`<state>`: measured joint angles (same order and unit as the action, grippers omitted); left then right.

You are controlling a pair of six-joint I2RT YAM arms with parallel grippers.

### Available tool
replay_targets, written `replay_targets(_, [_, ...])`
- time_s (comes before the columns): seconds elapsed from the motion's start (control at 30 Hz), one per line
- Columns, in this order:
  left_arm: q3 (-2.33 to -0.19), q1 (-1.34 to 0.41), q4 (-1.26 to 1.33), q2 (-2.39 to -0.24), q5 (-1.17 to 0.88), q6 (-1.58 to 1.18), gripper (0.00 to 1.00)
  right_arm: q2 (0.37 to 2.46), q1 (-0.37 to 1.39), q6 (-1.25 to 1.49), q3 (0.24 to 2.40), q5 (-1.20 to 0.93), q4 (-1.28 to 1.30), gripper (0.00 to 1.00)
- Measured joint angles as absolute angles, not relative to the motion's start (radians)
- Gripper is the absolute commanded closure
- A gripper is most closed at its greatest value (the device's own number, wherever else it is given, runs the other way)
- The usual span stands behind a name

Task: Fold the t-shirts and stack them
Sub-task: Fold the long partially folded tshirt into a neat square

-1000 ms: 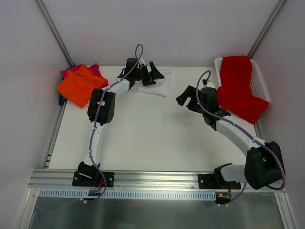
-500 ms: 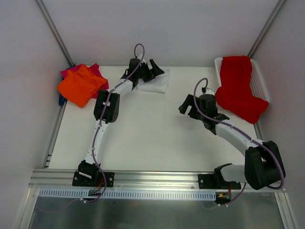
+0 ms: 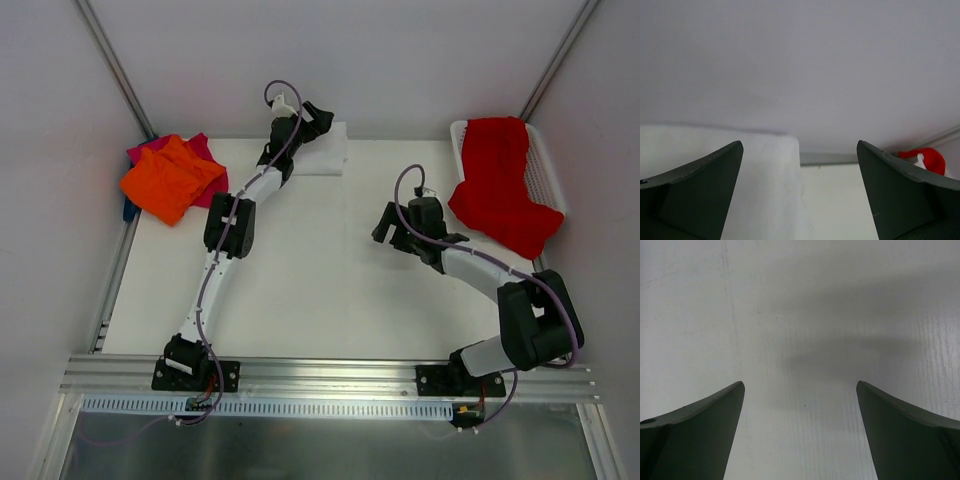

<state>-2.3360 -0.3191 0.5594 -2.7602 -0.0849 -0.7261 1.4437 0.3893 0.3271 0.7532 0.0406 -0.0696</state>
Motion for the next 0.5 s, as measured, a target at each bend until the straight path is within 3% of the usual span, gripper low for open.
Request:
replay_targets(0.27, [-2.415,-0.297,0.742,-2.794,0.117,-0.595,0.01,1.473,0.391,0.327,0.784,0.036,-0.073,0.01])
replay_targets(0.5, [-1.803,-0.228,0.895,-2.559,0.105,-0.622,0.01,1.476,0.4,0.328,0.787,0.031,-0.074,0.01])
